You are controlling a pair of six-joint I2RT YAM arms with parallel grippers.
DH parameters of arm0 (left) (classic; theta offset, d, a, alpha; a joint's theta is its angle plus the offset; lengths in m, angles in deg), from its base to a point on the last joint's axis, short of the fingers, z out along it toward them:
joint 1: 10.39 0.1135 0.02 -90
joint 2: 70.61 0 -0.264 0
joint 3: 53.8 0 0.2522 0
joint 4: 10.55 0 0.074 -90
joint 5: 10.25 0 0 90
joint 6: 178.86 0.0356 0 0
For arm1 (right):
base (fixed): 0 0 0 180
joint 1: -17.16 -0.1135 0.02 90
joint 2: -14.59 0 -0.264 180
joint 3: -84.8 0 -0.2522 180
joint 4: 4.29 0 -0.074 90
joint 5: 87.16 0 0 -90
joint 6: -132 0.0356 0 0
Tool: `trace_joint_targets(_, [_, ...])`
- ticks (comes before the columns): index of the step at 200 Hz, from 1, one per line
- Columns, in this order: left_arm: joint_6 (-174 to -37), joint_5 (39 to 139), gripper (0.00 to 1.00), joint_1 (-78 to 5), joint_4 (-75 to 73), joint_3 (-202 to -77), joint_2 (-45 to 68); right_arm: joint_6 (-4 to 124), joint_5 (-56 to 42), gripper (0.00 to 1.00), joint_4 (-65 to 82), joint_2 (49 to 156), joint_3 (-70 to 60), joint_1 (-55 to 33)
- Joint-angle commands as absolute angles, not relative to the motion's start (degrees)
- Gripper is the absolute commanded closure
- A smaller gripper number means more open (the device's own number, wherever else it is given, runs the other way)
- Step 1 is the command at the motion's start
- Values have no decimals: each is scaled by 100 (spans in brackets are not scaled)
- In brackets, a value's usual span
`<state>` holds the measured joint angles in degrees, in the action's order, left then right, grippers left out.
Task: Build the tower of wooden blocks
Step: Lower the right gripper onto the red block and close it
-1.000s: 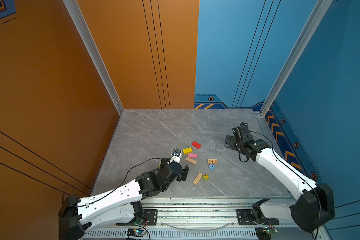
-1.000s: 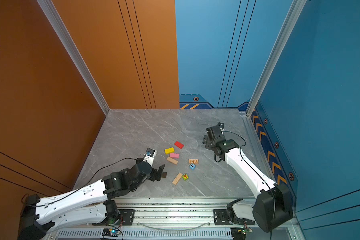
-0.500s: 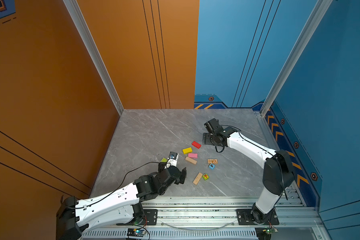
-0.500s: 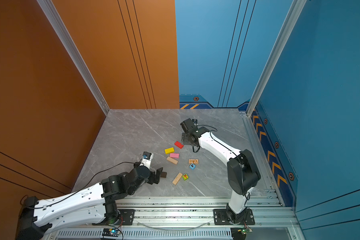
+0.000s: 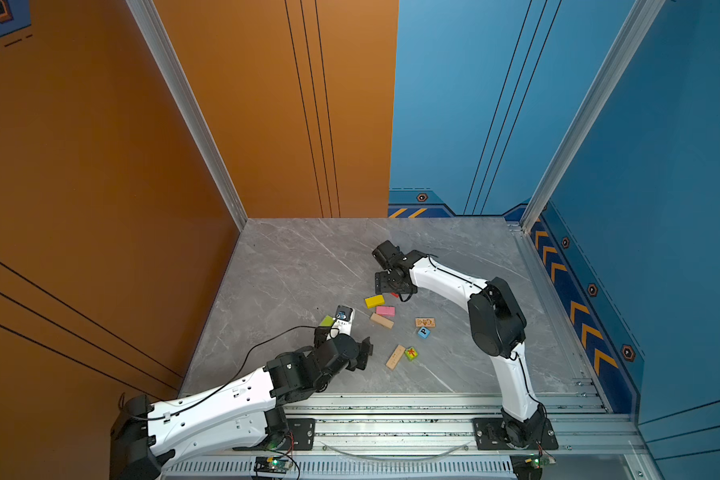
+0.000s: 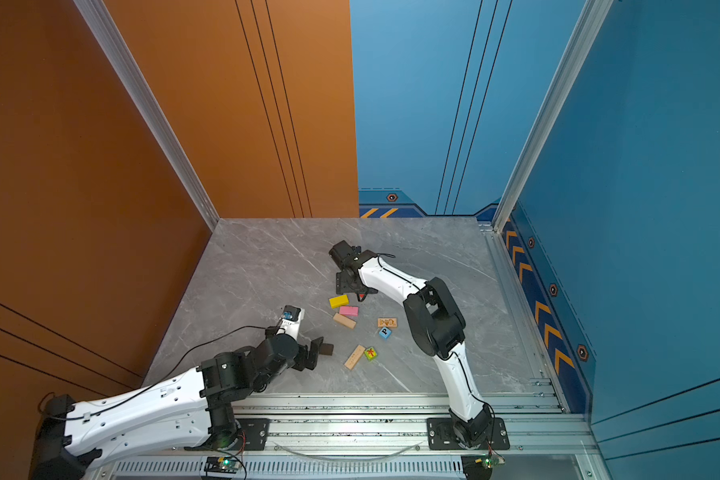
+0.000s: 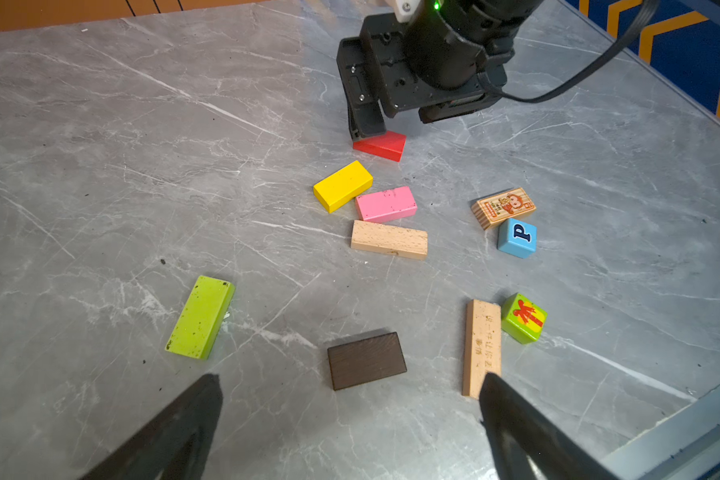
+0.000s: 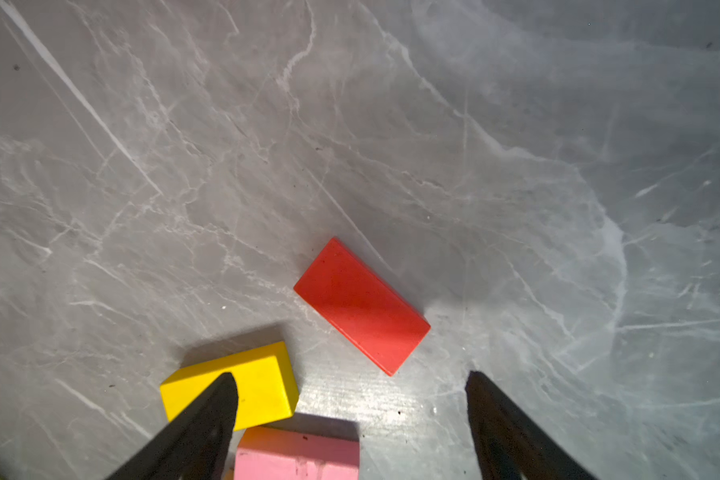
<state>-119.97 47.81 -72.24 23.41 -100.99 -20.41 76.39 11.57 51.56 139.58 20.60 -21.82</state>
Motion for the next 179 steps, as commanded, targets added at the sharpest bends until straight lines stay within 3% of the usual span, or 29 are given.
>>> trace_joint_targets(1, [-11941,4724,2,-7100,2437,-10020,-2076,7506,1099,13,5451,14073,2338,-2122])
trace_joint_targets(132, [-11950,5053,2,-6718,2395,-10022,-2055,7180,794,20,5500,14617,2770,-1923])
trace_joint_targets(179, [-11940,5182,2,-6628,2297,-10026,-1921,7085,846,31,5538,14704,2773,-1890])
